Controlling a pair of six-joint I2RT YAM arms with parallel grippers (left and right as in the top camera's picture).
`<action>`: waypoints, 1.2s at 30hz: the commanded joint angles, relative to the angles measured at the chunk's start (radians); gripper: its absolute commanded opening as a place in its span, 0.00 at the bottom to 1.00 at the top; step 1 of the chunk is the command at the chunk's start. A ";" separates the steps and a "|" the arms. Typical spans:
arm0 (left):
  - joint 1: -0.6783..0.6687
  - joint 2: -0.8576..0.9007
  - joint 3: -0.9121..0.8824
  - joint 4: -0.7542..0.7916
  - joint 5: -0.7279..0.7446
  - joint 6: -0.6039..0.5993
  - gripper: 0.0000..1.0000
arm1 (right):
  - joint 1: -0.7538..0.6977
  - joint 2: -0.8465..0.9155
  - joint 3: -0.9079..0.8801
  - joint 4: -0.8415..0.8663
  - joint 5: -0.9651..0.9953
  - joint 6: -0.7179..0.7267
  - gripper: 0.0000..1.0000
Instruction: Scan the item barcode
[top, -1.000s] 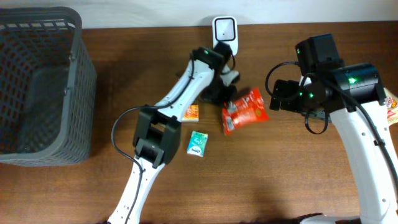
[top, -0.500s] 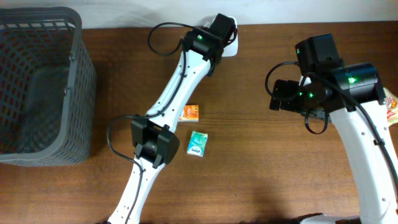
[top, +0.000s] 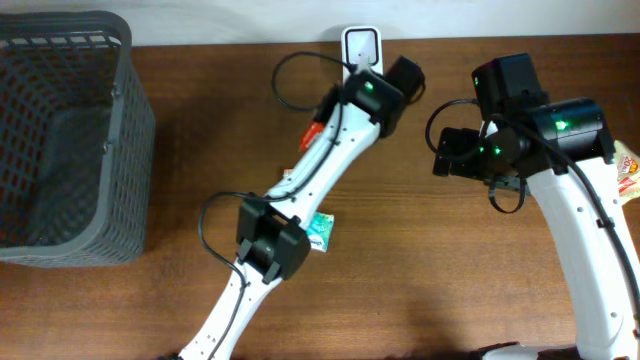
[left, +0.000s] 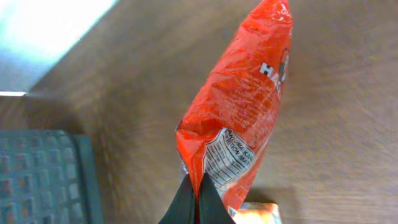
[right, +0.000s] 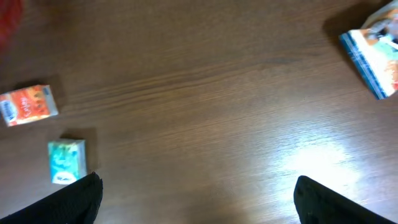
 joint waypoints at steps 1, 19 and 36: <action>-0.040 0.065 -0.043 -0.008 0.074 -0.047 0.08 | -0.019 0.005 0.026 0.002 0.057 0.002 0.99; 0.008 -0.018 0.127 -0.112 0.645 -0.037 0.54 | -0.171 0.015 0.188 0.008 -0.066 0.004 0.98; 0.407 -0.092 0.225 -0.201 0.610 -0.038 0.99 | 0.028 0.383 0.177 0.307 -0.312 0.232 0.97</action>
